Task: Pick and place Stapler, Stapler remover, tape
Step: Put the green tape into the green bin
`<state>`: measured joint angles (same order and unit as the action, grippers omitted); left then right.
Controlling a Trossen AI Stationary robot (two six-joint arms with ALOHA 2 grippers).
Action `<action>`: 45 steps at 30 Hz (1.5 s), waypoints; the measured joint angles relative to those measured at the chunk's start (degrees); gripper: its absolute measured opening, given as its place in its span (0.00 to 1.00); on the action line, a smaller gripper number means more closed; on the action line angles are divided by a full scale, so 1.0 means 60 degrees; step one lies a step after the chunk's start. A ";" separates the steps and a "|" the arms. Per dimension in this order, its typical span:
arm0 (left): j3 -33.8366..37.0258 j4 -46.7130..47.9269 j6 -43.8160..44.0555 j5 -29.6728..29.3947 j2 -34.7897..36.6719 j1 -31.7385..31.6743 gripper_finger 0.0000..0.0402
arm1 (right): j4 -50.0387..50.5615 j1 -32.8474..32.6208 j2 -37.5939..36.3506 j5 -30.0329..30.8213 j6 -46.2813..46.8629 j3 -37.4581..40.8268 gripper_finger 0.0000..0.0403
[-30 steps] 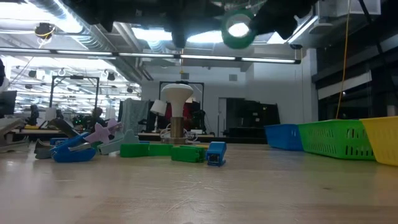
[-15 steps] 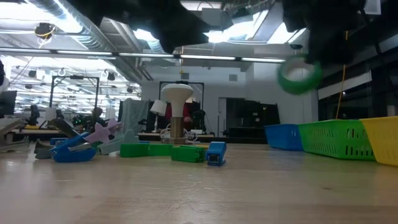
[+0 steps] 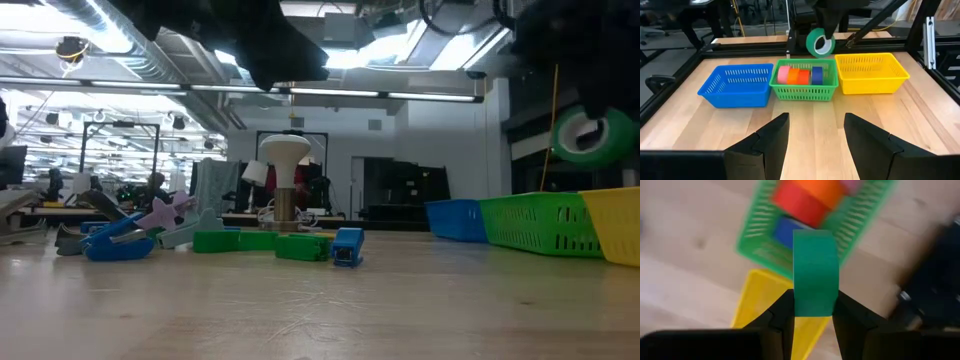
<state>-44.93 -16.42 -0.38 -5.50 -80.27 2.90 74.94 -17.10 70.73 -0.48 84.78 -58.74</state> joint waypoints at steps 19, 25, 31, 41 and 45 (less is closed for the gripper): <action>0.0000 0.0014 -0.0245 0.0000 0.0000 0.0000 0.46 | 0.0272 0.0018 0.1461 0.0840 0.1874 0.0000 0.29; 0.0000 0.0014 -0.0244 0.0000 0.0000 0.0000 0.46 | 0.0269 0.0018 0.1953 0.1082 0.1874 0.0004 0.29; 0.0000 0.0014 -0.0236 0.0000 -0.0004 0.0000 0.46 | 0.0276 0.0018 0.2272 0.1084 0.1871 0.0004 0.29; 0.0004 0.0014 -0.0145 0.0000 -0.0004 0.0000 0.46 | 0.0273 0.0018 0.2454 0.1084 0.2162 0.0004 0.36; 0.0004 0.0012 -0.0143 0.0000 -0.0004 0.0000 0.46 | 0.0276 0.0018 0.2454 0.1078 0.2143 0.0004 0.47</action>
<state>-44.91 -16.35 -1.24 -5.50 -80.29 2.90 76.60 -16.99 85.45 5.98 97.64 -58.72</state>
